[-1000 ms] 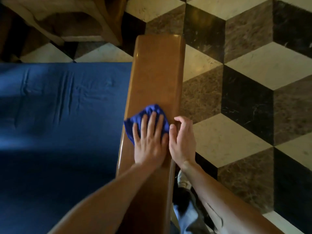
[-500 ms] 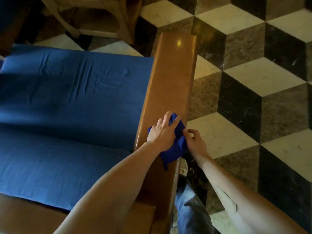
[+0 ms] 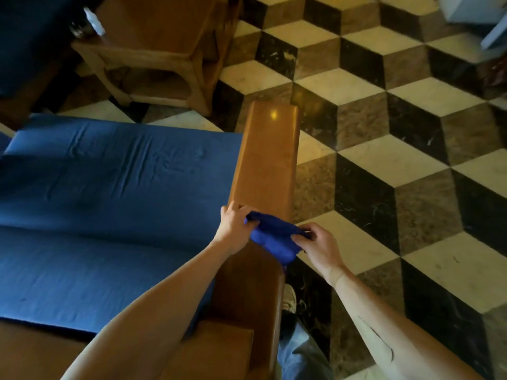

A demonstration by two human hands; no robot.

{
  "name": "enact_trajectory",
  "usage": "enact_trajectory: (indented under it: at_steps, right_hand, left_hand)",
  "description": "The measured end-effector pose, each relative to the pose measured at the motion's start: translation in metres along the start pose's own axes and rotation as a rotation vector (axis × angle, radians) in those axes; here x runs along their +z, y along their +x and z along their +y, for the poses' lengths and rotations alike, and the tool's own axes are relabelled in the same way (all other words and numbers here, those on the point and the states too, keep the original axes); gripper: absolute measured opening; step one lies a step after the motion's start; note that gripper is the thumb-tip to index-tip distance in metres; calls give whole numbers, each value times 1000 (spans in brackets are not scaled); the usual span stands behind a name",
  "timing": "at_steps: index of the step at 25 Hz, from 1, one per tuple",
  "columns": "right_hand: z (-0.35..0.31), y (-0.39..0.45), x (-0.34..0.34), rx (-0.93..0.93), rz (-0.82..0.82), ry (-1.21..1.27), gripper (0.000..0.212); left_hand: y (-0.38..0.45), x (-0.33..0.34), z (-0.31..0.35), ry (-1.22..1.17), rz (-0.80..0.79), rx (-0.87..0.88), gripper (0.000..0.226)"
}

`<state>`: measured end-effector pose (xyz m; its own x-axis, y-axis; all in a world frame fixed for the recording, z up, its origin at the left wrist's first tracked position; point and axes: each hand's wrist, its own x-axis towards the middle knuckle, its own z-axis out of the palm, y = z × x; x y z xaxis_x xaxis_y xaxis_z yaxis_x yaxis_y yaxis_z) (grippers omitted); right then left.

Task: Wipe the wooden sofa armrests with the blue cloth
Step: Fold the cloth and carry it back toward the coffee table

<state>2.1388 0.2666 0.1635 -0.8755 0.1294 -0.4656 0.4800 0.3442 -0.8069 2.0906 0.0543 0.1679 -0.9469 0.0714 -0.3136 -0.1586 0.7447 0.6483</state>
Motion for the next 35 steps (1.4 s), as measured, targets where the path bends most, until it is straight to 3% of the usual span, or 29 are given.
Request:
enact_trajectory:
  at_steps: [4, 9, 15, 20, 27, 32, 35]
  right_hand:
    - [-75, -45, -31, -267, 113, 74, 9]
    - [-179, -115, -67, -566, 227, 141, 11]
    - [-252, -170, -91, -846, 612, 53, 24]
    - [-267, -186, -119, -940, 763, -7, 48]
    - [-253, -179, -181, -968, 769, -19, 46]
    - [-242, -163, -248, -997, 711, -38, 48]
    - [-236, -150, -290, -968, 617, -40, 38]
  left_hand:
    - [-51, -56, 41, -302, 66, 110, 6]
    - [-115, -128, 140, -614, 305, 346, 22]
    - [-161, -172, 228, -743, 509, 514, 16]
    - [-170, -177, 267, -696, 606, 523, 23]
    - [-166, -141, 322, -697, 633, 487, 31]
    - [-163, -104, 377, -679, 643, 477, 34]
    - [-152, -89, 403, -688, 597, 473, 36]
